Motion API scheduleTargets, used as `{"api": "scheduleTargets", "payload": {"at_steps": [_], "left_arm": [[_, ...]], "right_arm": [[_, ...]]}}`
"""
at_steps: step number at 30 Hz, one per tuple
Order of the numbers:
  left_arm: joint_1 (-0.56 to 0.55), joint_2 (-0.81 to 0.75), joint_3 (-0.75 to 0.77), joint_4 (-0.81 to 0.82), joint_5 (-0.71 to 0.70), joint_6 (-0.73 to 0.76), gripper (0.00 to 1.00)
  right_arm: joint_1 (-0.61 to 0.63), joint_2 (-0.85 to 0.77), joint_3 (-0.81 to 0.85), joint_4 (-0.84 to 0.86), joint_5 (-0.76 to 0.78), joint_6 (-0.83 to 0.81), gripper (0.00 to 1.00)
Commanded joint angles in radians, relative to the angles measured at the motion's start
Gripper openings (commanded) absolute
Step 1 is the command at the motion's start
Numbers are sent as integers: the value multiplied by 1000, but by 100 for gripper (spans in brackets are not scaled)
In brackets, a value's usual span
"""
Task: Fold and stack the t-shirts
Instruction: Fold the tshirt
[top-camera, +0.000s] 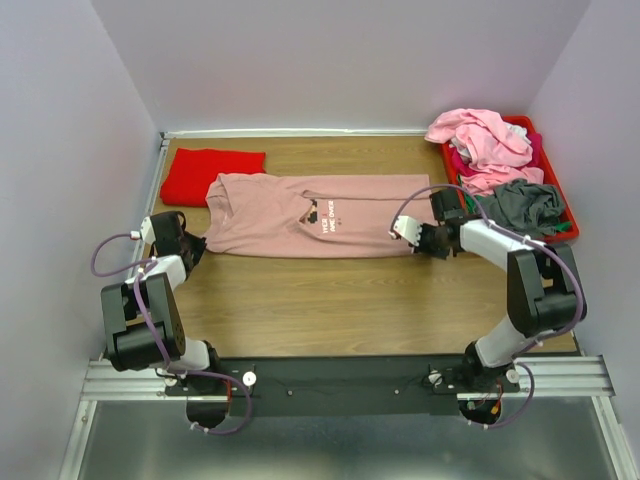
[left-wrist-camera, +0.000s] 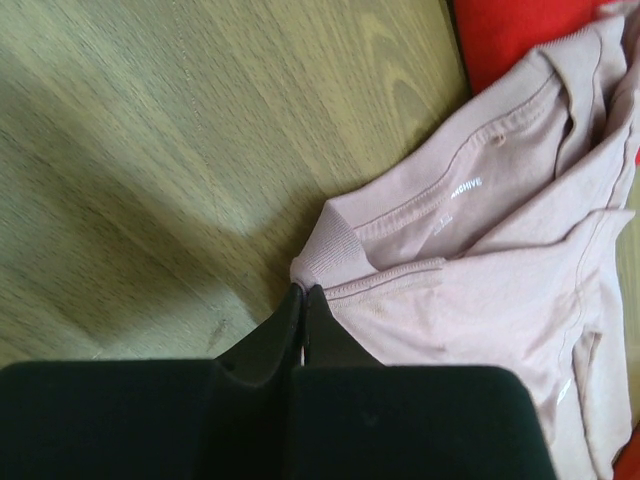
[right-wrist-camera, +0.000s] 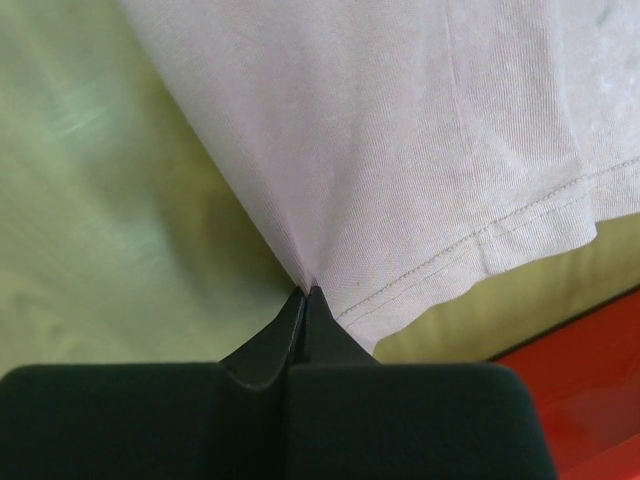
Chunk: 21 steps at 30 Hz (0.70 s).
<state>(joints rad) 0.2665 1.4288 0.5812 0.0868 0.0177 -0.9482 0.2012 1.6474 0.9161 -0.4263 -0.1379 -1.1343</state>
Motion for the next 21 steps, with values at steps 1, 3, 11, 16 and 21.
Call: {"api": "scheduleTargets", "payload": {"at_steps": [1, 3, 11, 16, 21], "left_arm": [[16, -13, 20, -5, -50, 17, 0], [17, -14, 23, -5, -55, 25, 0], [17, -5, 43, -19, -26, 74, 0], [16, -17, 51, -12, 27, 111, 0], [16, -65, 52, -9, 88, 163, 22]], "right_arm": [[-16, -96, -83, -97, 50, -7, 0], [-16, -133, -109, -117, 44, -1, 0], [-14, -358, -206, -304, -8, -7, 0], [-14, -408, -221, -307, -40, 2, 1], [-16, -380, -198, -313, -40, 13, 31]]}}
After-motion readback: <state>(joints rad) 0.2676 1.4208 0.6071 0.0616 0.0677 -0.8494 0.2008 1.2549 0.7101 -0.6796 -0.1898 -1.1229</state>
